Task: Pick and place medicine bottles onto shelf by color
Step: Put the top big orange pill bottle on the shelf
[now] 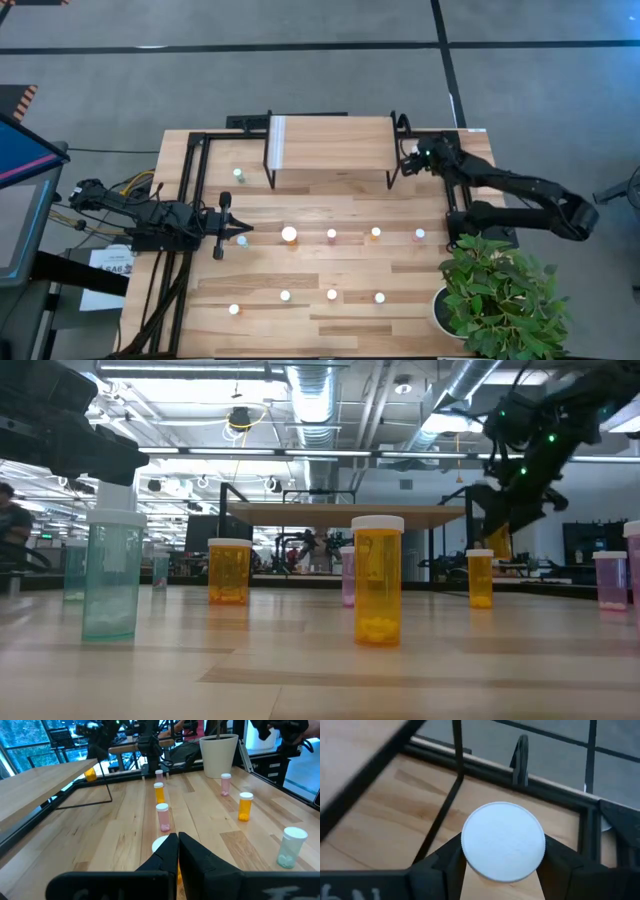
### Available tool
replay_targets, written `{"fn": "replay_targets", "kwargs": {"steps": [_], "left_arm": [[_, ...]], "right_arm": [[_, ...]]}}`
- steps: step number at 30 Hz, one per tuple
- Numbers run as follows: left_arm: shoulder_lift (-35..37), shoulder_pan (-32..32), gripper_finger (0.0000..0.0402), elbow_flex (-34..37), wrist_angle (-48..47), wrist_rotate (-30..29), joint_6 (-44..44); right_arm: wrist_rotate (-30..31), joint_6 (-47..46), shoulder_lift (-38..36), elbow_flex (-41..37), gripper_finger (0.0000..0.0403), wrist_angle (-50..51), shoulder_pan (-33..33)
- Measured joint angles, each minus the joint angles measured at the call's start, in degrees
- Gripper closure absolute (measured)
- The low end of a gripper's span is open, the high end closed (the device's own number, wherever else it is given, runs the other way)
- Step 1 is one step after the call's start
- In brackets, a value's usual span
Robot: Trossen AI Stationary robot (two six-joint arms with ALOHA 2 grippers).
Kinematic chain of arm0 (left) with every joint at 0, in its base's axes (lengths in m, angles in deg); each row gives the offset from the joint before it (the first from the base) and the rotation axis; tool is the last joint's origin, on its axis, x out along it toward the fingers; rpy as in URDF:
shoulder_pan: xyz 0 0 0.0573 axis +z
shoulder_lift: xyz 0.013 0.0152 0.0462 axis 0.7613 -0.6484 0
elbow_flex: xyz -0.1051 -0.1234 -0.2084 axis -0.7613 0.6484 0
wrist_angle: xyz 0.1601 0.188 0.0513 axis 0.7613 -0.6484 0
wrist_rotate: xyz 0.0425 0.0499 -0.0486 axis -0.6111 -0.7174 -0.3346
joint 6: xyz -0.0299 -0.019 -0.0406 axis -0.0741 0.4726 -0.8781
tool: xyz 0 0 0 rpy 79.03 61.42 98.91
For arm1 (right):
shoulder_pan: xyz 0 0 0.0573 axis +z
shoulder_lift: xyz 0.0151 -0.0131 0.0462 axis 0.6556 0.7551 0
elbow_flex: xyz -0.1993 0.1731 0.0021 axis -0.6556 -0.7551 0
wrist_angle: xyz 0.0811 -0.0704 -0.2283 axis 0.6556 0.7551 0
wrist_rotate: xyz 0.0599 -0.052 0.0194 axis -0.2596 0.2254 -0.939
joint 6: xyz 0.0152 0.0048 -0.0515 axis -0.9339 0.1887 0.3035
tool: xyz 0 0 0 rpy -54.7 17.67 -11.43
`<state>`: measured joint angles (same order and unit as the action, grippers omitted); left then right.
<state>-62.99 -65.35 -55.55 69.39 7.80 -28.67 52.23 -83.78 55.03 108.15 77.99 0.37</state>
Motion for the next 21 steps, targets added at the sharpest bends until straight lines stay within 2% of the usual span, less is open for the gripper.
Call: {"fn": "replay_targets", "kwargs": {"steps": [13, 17, 21], "left_arm": [[-0.01, 0.00, 0.0400, 0.00, 0.00, 0.02, 0.00], [-0.01, 0.00, 0.0400, -0.01, -0.01, 0.02, 0.00], [0.00, 0.00, 0.0400, -0.01, -0.02, 0.02, 0.00]], "right_arm": [[0.10, 2.12, -8.46, 9.75, 0.0188, 2.69, 0.02], [-0.34, 2.91, -8.52, 13.87, 0.0184, 2.22, 0.53], [-3.58, 3.36, -5.98, 17.96, 0.0184, 1.17, 1.80]]}}
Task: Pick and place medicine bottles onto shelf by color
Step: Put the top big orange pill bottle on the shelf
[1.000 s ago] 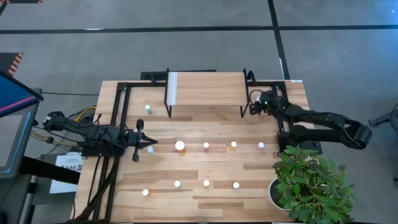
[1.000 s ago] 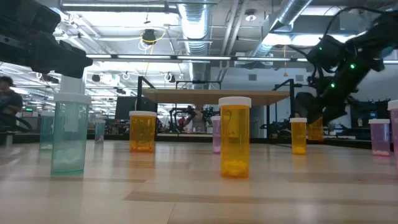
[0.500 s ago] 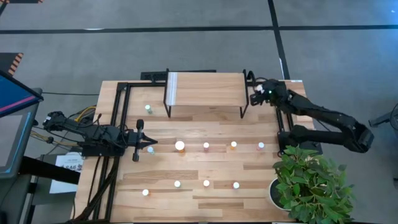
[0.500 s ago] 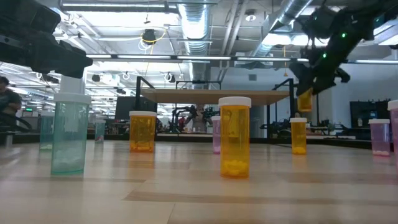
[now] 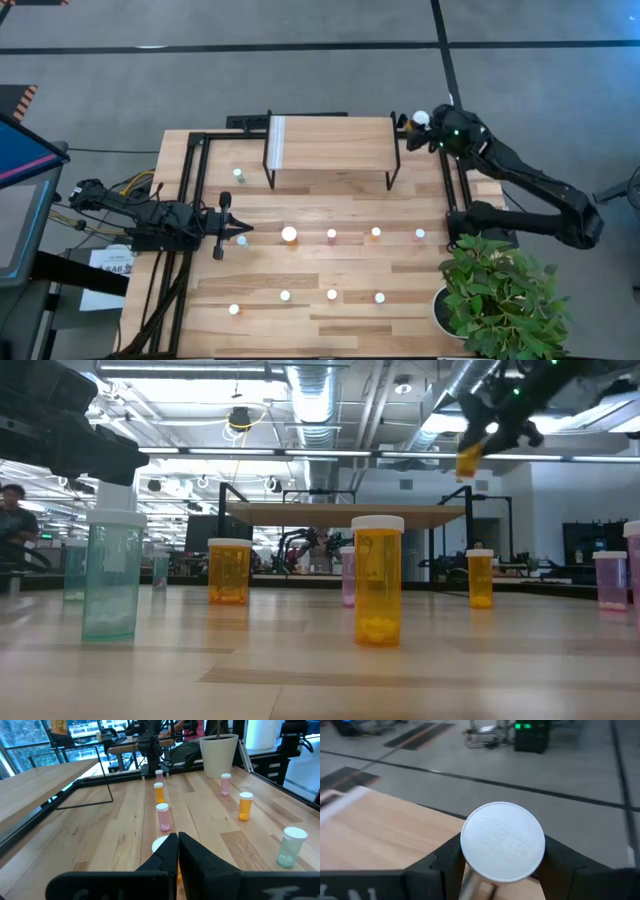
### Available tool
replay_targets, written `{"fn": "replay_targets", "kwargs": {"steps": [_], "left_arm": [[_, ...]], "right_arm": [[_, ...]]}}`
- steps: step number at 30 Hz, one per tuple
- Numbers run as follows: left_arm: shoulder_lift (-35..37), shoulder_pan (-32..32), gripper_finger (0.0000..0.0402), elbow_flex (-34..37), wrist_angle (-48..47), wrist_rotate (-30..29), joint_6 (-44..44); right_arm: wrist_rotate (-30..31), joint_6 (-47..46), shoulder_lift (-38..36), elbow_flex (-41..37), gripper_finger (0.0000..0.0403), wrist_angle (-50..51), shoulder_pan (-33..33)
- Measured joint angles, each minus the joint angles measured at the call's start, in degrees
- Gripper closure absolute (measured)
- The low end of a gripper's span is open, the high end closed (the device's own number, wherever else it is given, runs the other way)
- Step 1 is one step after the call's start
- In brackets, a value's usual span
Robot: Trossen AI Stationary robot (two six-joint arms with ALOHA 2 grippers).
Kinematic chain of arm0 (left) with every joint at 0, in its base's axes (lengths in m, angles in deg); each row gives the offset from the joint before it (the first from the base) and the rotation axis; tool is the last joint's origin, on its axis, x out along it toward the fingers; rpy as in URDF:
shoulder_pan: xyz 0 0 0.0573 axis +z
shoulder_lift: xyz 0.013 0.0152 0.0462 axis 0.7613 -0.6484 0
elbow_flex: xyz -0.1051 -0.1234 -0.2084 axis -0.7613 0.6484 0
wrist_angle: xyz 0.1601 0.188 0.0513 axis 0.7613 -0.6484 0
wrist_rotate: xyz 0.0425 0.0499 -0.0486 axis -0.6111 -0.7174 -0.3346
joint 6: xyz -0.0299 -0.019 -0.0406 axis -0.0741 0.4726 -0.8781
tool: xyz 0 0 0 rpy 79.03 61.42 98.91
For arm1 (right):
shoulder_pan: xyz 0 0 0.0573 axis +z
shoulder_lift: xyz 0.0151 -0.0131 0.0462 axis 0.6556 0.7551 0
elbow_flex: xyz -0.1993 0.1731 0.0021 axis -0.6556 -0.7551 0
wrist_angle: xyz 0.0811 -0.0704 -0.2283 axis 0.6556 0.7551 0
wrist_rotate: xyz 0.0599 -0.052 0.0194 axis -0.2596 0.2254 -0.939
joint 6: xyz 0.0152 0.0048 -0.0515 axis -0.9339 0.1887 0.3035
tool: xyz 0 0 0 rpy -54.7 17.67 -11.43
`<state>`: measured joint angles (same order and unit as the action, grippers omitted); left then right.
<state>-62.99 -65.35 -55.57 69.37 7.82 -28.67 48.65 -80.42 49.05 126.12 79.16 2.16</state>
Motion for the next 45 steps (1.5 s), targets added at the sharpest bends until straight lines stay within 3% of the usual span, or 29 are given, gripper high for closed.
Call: {"fn": "replay_targets", "kwargs": {"steps": [12, 24, 32, 45], "left_arm": [[0.00, 0.00, 0.0400, 0.01, 0.02, 0.00, 0.00], [-0.01, 0.00, 0.0400, -0.01, 0.00, 0.00, 0.00], [-0.01, 0.00, 0.0400, -0.01, 0.00, -0.02, 0.00], [0.00, 0.00, 0.0400, 0.01, 0.01, 0.00, 0.00]], "right_arm": [[-1.40, 2.97, 15.80, 11.61, 0.0181, -0.39, 2.78], [-4.08, 3.00, 26.65, 12.73, 0.0181, -4.31, 2.68], [-4.10, 3.87, 30.49, 12.73, 0.0182, -4.63, 2.17], [-4.34, 4.00, 30.82, 12.75, 0.0177, -4.12, 2.64]]}}
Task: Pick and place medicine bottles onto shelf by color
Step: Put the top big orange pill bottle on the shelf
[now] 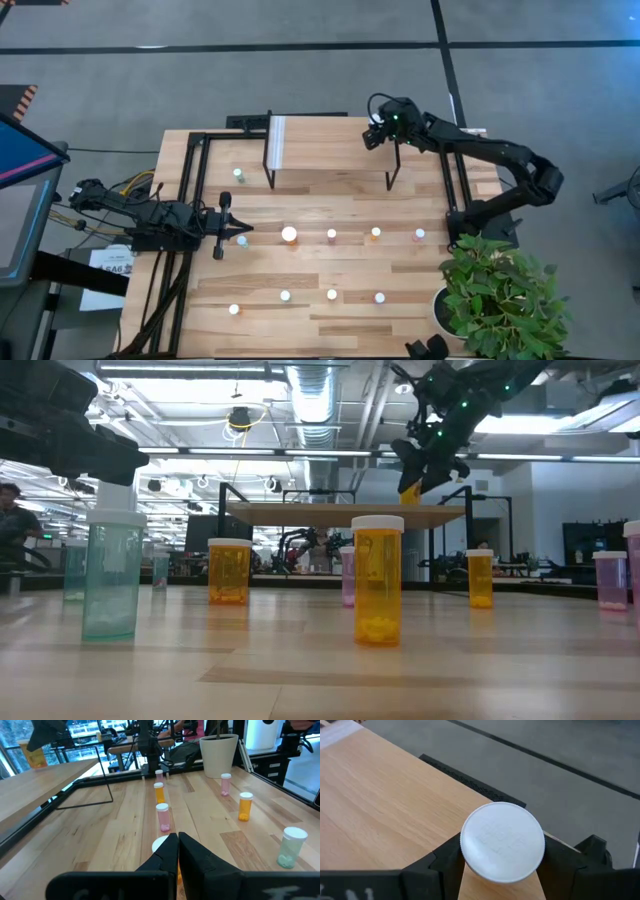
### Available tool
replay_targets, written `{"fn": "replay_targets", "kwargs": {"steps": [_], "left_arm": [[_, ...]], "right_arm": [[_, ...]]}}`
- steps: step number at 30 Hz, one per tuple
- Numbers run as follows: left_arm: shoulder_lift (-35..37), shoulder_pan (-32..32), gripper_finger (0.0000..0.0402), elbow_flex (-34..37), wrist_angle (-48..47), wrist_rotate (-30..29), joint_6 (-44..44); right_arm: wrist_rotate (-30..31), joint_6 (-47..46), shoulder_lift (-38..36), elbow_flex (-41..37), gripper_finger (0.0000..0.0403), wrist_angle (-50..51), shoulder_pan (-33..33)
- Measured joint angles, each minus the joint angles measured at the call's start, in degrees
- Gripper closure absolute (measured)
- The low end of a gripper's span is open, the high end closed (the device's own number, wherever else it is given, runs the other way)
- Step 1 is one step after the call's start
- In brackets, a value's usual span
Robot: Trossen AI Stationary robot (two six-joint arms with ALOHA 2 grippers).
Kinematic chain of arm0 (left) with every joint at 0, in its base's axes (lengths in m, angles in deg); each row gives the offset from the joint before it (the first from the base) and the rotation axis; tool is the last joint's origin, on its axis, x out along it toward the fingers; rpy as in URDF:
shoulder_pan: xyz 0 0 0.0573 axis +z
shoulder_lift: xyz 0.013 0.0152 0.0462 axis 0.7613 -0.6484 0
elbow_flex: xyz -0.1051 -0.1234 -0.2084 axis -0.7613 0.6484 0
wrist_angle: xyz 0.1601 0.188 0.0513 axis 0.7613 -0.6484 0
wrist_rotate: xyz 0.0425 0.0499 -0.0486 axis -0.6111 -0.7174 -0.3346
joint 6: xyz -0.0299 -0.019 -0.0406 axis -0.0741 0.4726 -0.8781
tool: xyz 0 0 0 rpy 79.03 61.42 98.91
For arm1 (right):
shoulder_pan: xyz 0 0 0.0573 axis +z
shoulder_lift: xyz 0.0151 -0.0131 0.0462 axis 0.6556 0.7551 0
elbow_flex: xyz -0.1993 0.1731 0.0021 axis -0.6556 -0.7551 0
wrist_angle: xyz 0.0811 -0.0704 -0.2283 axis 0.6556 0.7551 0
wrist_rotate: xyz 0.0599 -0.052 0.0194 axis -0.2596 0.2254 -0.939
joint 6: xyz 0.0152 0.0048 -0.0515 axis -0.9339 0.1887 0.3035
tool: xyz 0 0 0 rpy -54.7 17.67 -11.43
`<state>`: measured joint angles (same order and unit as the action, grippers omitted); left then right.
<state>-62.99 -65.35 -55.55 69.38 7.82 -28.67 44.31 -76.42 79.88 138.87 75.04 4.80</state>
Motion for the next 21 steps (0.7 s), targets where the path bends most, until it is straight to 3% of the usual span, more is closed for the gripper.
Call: {"fn": "replay_targets", "kwargs": {"steps": [21], "left_arm": [[-0.01, 0.00, 0.0400, 0.00, -0.01, 0.00, 0.00]], "right_arm": [[0.37, 1.92, 2.00, 0.13, 0.0177, 1.06, 0.55]]}}
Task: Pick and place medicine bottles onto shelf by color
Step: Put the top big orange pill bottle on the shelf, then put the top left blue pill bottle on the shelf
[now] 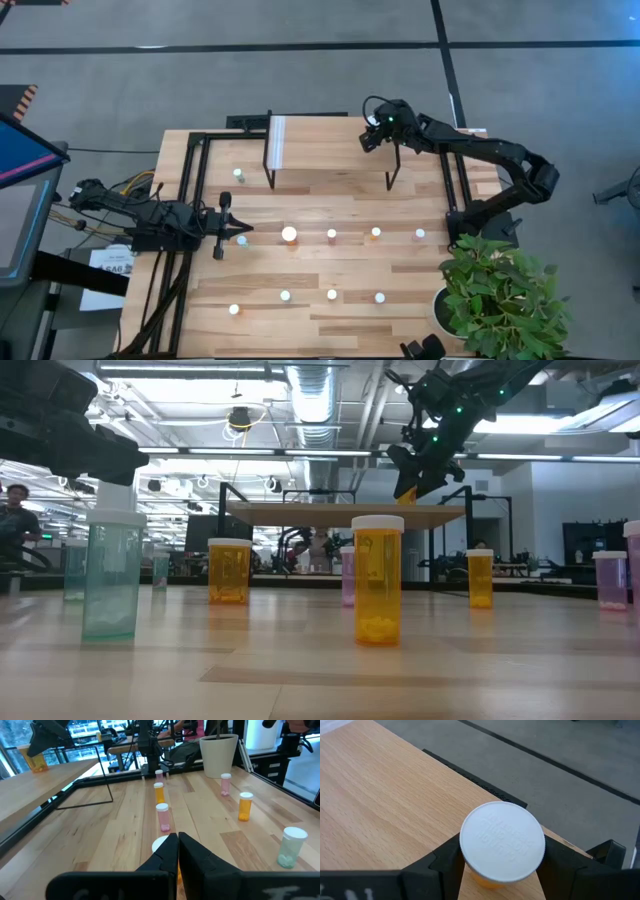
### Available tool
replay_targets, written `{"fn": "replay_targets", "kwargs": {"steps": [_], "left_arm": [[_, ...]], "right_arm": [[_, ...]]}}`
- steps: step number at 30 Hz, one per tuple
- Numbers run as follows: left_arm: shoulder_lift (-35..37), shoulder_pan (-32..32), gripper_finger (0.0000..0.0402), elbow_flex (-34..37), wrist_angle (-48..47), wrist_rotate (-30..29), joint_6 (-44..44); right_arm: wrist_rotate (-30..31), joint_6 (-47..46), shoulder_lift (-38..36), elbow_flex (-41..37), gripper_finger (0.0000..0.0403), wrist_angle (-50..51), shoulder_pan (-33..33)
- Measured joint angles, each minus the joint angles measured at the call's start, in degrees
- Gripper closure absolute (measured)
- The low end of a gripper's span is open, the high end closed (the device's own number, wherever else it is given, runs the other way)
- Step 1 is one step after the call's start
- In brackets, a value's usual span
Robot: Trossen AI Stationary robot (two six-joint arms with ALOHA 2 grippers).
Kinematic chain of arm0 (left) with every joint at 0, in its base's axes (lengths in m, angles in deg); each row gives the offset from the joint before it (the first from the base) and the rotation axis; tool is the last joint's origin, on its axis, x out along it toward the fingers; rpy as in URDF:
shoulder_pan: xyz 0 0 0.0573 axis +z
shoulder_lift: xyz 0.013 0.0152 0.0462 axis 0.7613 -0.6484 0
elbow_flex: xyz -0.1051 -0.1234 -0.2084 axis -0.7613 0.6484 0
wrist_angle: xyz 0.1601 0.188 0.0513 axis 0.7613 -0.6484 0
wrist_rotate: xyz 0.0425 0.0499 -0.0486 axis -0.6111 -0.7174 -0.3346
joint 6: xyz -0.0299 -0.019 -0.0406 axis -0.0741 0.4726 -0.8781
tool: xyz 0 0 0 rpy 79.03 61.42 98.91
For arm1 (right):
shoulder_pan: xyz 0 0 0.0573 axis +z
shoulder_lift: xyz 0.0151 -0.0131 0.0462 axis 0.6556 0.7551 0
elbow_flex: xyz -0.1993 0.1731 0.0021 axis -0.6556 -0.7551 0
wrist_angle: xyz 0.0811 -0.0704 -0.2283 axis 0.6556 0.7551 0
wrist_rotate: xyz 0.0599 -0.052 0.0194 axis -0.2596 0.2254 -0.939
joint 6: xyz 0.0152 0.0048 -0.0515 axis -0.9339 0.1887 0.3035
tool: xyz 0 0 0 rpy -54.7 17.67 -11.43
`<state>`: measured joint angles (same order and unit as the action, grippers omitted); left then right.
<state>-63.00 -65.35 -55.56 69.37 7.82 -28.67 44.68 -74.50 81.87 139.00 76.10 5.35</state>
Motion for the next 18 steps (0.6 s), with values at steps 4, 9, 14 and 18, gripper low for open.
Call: {"fn": "replay_targets", "kwargs": {"steps": [4, 9, 14, 18], "left_arm": [[0.00, 0.00, 0.0400, 0.00, 0.01, 0.00, 0.00], [0.00, 0.00, 0.0400, 0.00, 0.00, 0.00, 0.00], [0.01, 0.00, 0.0400, -0.01, 0.01, 0.00, 0.00], [0.01, 0.00, 0.0400, -0.01, 0.00, 0.00, 0.00]], "right_arm": [[0.00, 0.00, -0.02, -0.02, 0.0177, 0.16, -0.02], [-0.01, -0.40, -0.02, -0.07, 0.0163, 0.30, -0.02], [-0.37, -0.42, 0.25, 0.94, 0.0127, 2.97, 0.00], [-0.35, -0.44, 0.16, 2.21, 0.0093, 3.88, 0.04]]}}
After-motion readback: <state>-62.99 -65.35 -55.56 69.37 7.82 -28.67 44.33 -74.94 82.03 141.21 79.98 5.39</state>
